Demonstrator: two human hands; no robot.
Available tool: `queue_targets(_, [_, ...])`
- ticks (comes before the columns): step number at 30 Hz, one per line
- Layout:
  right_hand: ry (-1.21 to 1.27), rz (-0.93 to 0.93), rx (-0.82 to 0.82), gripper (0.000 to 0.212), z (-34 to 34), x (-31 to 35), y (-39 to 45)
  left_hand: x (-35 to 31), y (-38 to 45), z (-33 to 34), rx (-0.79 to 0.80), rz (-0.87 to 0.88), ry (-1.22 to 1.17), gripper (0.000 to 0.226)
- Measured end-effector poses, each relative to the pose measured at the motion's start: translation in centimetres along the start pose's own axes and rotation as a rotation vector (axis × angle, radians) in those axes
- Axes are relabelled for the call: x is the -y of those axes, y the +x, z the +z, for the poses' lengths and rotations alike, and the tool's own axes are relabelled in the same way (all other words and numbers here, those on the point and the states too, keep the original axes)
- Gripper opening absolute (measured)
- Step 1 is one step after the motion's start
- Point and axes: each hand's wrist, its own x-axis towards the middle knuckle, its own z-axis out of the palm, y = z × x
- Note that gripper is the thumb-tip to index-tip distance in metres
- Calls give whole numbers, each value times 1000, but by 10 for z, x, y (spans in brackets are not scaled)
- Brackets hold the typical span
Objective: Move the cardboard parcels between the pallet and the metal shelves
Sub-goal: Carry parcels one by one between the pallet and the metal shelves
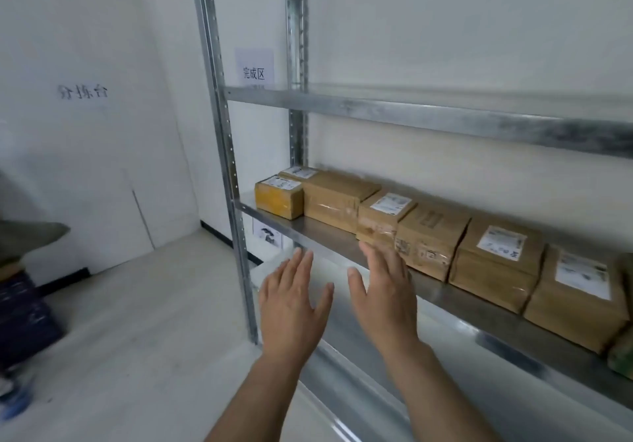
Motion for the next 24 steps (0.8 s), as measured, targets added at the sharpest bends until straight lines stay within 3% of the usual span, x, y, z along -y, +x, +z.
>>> queue_targets(6, [82, -56, 67, 44, 72, 10, 80, 42, 85, 19, -23, -104, 79, 64])
queue_targets(16, [132, -98, 165, 44, 179, 38, 140, 128, 142, 33, -16, -235, 127, 63])
queue_targets(24, [102, -12, 167, 45, 253, 72, 191, 206, 220, 47, 36, -171, 63, 61])
